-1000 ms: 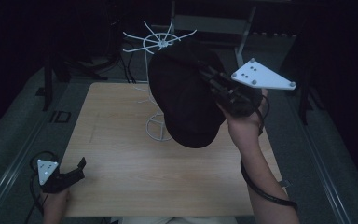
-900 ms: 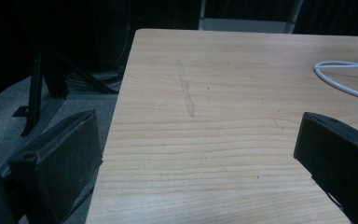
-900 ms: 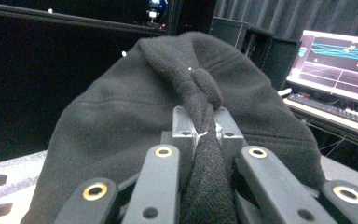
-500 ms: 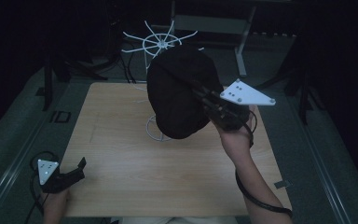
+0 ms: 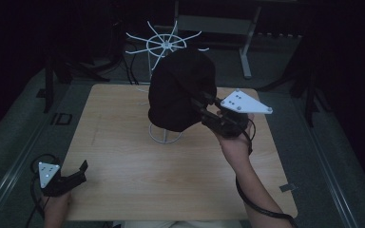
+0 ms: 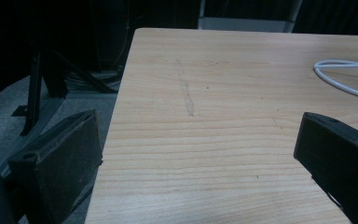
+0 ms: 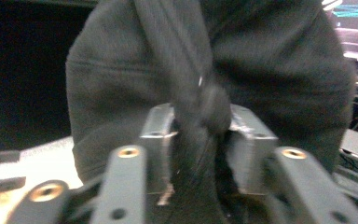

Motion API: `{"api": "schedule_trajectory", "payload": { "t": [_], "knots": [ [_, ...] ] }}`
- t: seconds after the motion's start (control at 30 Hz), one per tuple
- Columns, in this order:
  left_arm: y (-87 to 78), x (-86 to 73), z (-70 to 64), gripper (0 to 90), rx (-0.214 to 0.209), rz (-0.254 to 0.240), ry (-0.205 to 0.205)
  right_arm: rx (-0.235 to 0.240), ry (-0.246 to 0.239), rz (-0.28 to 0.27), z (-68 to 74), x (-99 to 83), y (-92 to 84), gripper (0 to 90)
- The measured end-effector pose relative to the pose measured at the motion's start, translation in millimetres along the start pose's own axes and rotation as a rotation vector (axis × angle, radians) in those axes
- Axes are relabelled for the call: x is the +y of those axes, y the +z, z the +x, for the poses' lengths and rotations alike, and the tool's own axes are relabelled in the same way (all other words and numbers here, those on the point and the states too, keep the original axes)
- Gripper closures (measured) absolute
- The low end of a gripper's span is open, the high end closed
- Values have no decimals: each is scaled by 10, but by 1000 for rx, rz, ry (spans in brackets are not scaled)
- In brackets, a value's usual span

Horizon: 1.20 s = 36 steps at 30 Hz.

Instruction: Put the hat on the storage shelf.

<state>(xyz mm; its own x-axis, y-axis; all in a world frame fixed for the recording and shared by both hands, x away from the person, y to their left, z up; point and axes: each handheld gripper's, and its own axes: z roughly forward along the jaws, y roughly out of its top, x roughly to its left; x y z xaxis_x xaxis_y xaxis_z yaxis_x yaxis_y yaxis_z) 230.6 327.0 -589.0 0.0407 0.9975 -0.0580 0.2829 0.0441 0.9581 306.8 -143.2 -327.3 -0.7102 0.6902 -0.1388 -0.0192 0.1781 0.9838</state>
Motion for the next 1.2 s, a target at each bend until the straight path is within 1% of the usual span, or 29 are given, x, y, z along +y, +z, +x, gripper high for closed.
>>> {"api": "schedule_trajectory", "payload": {
  "t": [0.1, 0.17, 0.23, 0.27, 0.37, 0.4, 0.43, 0.47, 0.5, 0.57, 0.63, 0.67, 0.73, 0.77, 0.8, 0.83, 0.93, 1.0, 1.1, 1.2],
  "knots": [
    [1, 0, 0, 14, 0, 1, 0, -10, -20, -28, 10, 23, -67, 424],
    [-1, 0, -2, 15, 1, -1, 1, -22, -23, -45, 4, 22, -116, 373],
    [-1, -1, -2, 15, 0, -1, 0, -17, -30, -59, -9, 8, -155, 320],
    [-1, -1, -2, 15, 0, -2, 0, -31, -35, -62, -18, -8, -178, 301],
    [-1, 0, -2, 14, -1, 0, 0, -53, -31, -60, -55, -77, -226, 254],
    [0, 0, -1, 14, -1, 1, 0, -50, -30, -55, -67, -101, -235, 212],
    [0, 0, -1, 15, -1, 1, 0, -45, -32, -30, -88, -133, -239, 171],
    [0, 0, -2, 14, -1, 2, 0, -51, -30, -21, -105, -171, -244, 171],
    [0, 0, -2, 14, 0, 2, 0, -43, -23, -21, -133, -226, -256, 163],
    [-1, -1, -2, 15, 0, -1, 0, -46, -8, -16, -176, -305, -274, 155],
    [-1, 0, -1, 15, 0, 0, 0, -48, 18, 4, -239, -413, -290, 142],
    [-1, -1, -2, 15, 0, -1, 0, -52, 26, 10, -260, -449, -295, 142],
    [-1, 0, -1, 14, 1, 0, 1, -50, 35, 40, -311, -551, -298, 136],
    [-1, -1, -2, 15, 1, -1, 0, -56, 36, 48, -331, -606, -299, 138],
    [-1, -1, -1, 14, 1, 0, 0, -58, 37, 69, -357, -676, -296, 138],
    [0, -1, -2, 15, 1, -1, -1, -68, 32, 85, -378, -733, -292, 139],
    [-1, -1, -3, 15, 3, -2, -1, -94, 32, 112, -438, -913, -289, 141],
    [-2, -1, -3, 15, 2, -1, 0, -117, 21, 137, -467, -1032, -284, 141],
    [0, 0, -3, 14, 1, 0, -1, -129, 18, 163, -526, -1199, -285, 141],
    [-3, -2, -5, 15, 6, -4, 0, -146, 8, 177, -577, -1346, -297, 142]
  ]
}}
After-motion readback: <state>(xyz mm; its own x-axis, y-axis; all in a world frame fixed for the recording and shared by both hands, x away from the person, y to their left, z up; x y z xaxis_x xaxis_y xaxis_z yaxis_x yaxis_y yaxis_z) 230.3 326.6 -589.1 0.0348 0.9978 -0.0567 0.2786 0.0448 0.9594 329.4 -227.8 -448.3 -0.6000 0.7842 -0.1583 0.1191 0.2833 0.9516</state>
